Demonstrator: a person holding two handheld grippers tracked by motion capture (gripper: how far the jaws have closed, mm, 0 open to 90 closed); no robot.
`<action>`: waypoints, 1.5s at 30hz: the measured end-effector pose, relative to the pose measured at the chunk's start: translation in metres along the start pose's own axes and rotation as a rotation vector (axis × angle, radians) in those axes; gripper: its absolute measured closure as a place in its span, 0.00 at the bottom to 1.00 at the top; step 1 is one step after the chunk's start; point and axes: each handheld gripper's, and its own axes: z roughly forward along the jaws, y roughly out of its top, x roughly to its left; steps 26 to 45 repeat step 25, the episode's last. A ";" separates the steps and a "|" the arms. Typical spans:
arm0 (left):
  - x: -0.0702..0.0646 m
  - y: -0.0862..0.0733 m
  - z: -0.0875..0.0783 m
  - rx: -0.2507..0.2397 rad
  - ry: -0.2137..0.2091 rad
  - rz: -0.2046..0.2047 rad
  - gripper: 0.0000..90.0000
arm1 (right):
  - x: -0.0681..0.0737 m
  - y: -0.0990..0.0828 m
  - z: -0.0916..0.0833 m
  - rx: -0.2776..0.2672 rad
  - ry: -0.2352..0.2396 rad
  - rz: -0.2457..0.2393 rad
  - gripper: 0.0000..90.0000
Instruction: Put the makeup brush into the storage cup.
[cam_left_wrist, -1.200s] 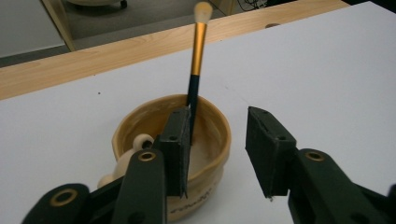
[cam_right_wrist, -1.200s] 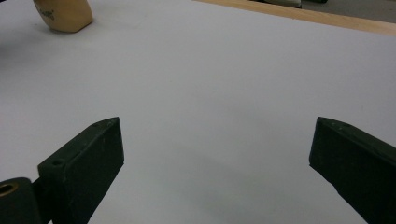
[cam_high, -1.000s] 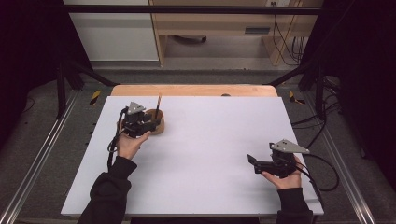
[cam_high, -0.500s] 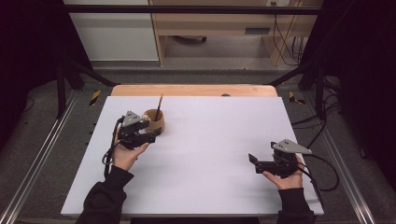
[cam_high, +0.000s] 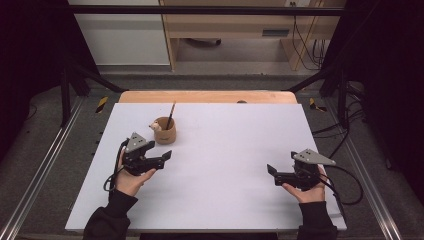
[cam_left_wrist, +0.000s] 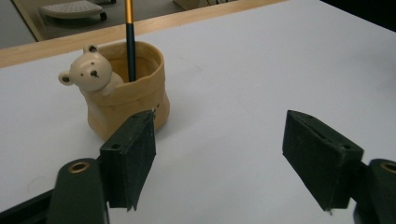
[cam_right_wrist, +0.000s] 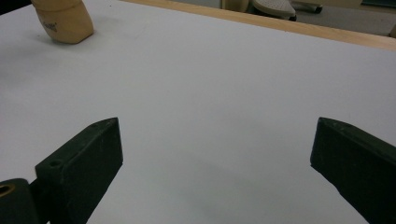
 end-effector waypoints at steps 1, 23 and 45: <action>0.000 -0.002 -0.001 0.007 0.001 0.008 0.27 | 0.000 0.000 0.000 0.000 0.000 0.002 0.03; 0.002 -0.047 -0.026 0.006 0.017 -0.006 0.13 | 0.001 -0.002 -0.001 0.004 -0.001 -0.015 0.02; 0.002 -0.047 -0.027 0.002 0.021 -0.005 0.12 | 0.000 -0.002 -0.001 0.005 -0.002 -0.015 0.02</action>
